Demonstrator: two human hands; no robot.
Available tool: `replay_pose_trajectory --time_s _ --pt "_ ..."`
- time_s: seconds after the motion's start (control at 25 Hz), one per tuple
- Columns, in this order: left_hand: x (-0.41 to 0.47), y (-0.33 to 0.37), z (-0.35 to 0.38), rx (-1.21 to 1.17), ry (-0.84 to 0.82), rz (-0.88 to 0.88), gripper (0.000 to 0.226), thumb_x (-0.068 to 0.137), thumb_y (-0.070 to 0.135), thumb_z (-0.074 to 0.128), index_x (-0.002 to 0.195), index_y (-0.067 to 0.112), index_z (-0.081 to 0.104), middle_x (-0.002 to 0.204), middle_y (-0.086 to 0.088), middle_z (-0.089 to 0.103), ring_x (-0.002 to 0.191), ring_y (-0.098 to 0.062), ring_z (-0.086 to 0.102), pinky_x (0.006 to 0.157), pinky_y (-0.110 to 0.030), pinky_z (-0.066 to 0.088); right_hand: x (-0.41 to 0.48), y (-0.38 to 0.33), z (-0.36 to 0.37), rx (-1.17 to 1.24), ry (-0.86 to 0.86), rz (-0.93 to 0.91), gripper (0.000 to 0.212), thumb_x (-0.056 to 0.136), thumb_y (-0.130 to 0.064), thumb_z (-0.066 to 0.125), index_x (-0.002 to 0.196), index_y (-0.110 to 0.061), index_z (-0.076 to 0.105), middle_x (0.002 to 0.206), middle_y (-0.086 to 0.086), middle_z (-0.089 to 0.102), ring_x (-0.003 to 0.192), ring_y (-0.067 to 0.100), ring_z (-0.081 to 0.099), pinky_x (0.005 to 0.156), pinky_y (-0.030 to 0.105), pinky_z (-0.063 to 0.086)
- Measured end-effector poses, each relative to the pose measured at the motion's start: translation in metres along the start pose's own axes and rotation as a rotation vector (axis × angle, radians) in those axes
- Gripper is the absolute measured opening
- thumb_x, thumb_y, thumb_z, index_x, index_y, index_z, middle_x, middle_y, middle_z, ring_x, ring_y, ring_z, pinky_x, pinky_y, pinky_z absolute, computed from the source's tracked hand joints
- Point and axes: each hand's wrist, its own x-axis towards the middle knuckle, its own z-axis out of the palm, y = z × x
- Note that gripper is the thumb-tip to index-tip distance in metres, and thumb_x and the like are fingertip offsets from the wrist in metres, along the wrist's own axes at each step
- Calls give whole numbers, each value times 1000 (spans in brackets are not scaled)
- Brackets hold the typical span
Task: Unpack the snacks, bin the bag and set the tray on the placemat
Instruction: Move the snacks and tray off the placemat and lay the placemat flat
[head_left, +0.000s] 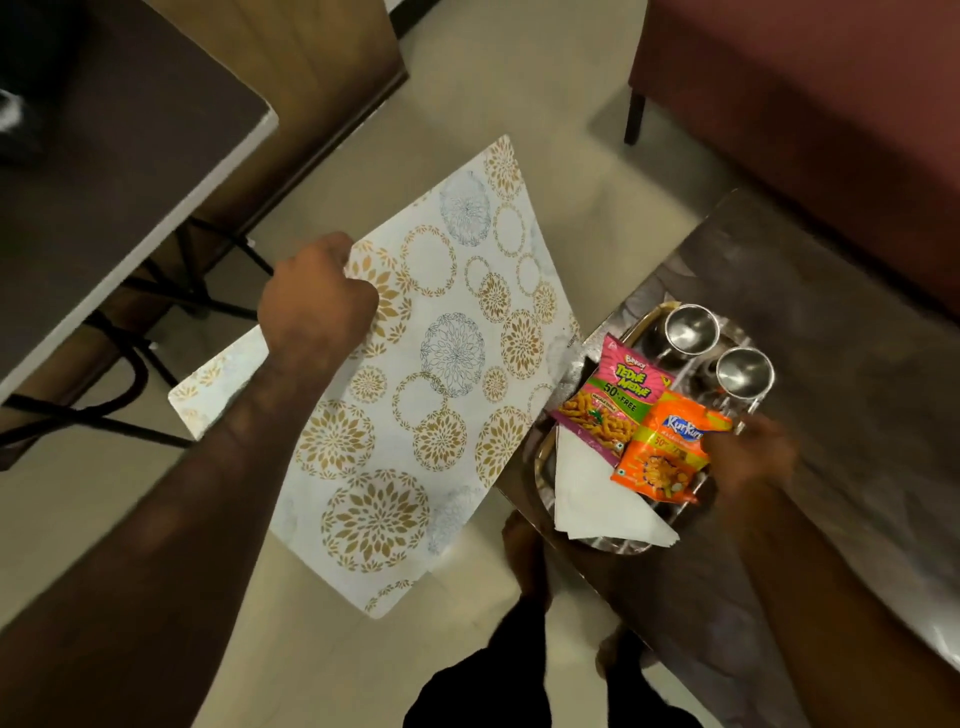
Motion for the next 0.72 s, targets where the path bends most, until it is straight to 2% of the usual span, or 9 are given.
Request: replay_pose_trajectory --time_s 0.08,0.16,0.24,0.28,0.36,0.44,0.52,0.6,0.72 --pt "-4 9 -22 -25 -7 29 13 71 9 47 77 18 55 79 -5 63 76 -30 56 65 -36 42 14 -21 -6 -52 -16 -114 50 63 -28 73 114 -27 73 111 10 77 100 33 75 90 55 63" --pt "-5 21 -47 -84 -10 64 9 68 12 44 68 19 49 77 -6 65 75 -34 61 64 -41 50 15 -52 -10 -116 -37 -207 59 57 -40 72 115 -30 71 114 6 76 105 31 74 93 54 62" --pt "-6 37 -74 -186 -61 106 11 66 14 42 65 20 51 78 -5 68 79 -33 67 72 -46 58 -23 -101 -22 -87 -47 -260 54 65 -30 74 118 -28 72 117 5 76 105 28 73 95 42 62" --pt "-7 46 -86 -250 -110 129 16 66 13 43 67 20 57 79 -2 70 80 -29 70 74 -49 60 -36 -119 -26 -57 -79 -286 50 73 -20 75 123 -24 72 121 6 74 103 27 72 92 30 59" --pt "-12 68 -107 -361 -207 186 27 69 9 45 78 17 69 84 1 75 81 -22 74 75 -51 62 -51 -144 -33 1 -141 -335 47 85 -7 72 132 -13 67 126 8 68 96 26 68 71 12 50" --pt "-17 93 -127 -458 -288 251 29 74 -3 48 82 10 73 87 -5 77 81 -23 75 73 -49 63 -60 -164 -44 101 -222 -354 49 85 -14 76 133 -11 64 125 9 67 106 27 68 69 18 45" --pt "-18 115 -140 -544 -358 292 22 79 -11 52 84 -2 71 88 -11 74 78 -25 70 70 -46 60 -79 -184 -64 192 -344 -314 47 86 -33 80 128 -20 64 119 0 68 113 23 68 81 28 51" --pt "-16 127 -142 -617 -404 273 26 77 -10 50 87 -4 73 88 -17 73 76 -27 66 68 -44 56 -91 -196 -84 211 -497 -242 50 84 -53 78 124 -25 68 125 0 72 117 27 69 94 39 55" --pt "-12 129 -125 -542 -380 239 31 76 -9 45 81 2 73 70 -12 69 56 -18 62 56 -32 50 -110 -195 -118 202 -685 -177 24 98 -42 70 113 -23 74 112 6 80 95 24 76 83 39 59"
